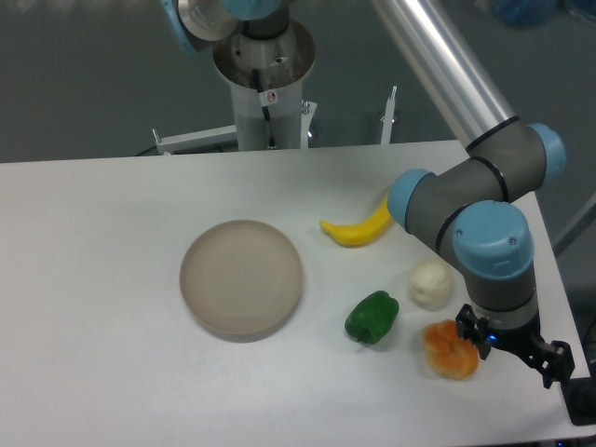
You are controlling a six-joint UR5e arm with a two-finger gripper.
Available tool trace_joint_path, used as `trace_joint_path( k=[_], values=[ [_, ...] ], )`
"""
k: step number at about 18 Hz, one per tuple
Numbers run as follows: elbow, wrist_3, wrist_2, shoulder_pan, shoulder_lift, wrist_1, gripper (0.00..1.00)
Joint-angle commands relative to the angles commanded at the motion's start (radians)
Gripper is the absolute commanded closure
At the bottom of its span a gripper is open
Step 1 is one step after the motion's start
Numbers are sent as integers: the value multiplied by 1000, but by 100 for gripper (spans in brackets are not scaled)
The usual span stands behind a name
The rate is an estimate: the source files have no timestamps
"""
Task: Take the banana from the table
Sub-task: 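Raise the open gripper up from beside the orange pepper, then move the open gripper over the yellow banana's stem end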
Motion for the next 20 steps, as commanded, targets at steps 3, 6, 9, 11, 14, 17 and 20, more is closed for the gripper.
trace_joint_path(
  k=[3,6,9,11,14,17,20],
  values=[
    [-9,0,0,-2,3,0,0],
    [-21,0,3,-3,20,-5,0],
    [-70,3,2,0,60,-11,0],
    [-103,3,3,3,87,-20,0],
    [-162,5,5,23,141,-55,0],
    [-224,8,3,51,204,-110,0],
    [-290,8,-20,81,274,-219,0]
  ],
)
